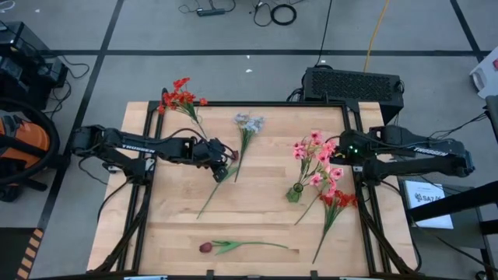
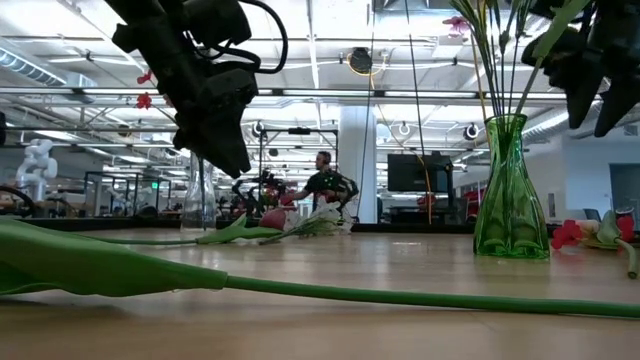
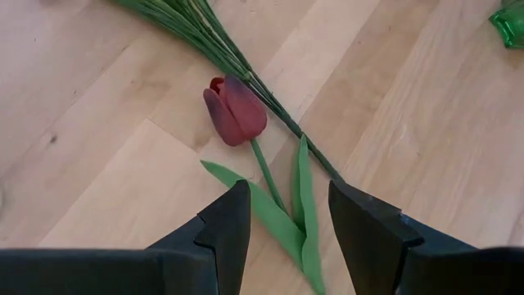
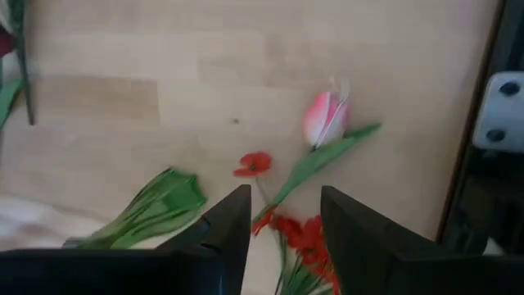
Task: Sort flowers into vase by color
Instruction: Put the red flowers into the transparent vase
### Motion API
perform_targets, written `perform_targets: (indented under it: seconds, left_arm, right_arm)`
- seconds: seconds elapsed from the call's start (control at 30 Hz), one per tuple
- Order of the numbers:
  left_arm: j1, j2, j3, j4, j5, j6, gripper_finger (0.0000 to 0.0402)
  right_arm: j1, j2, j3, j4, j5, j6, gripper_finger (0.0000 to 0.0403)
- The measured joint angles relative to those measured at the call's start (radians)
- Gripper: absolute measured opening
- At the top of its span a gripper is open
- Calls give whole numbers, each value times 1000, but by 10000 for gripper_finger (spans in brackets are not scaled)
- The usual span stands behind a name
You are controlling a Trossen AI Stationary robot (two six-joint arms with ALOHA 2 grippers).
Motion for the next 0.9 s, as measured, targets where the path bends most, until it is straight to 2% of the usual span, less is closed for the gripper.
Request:
perform_targets:
  seconds: [0.4,0.57,0.9]
  left_arm:
    - [0,0,0,-1,0,-1,171]
    - [0,0,0,-1,0,-1,171]
    - [0,0,1,-1,4,-7,171]
  right_arm:
    - [299,3,4,-27,-29,236,87]
    - [400,7,4,-28,-73,263,66]
    - [525,9,4,-39,-44,282,29]
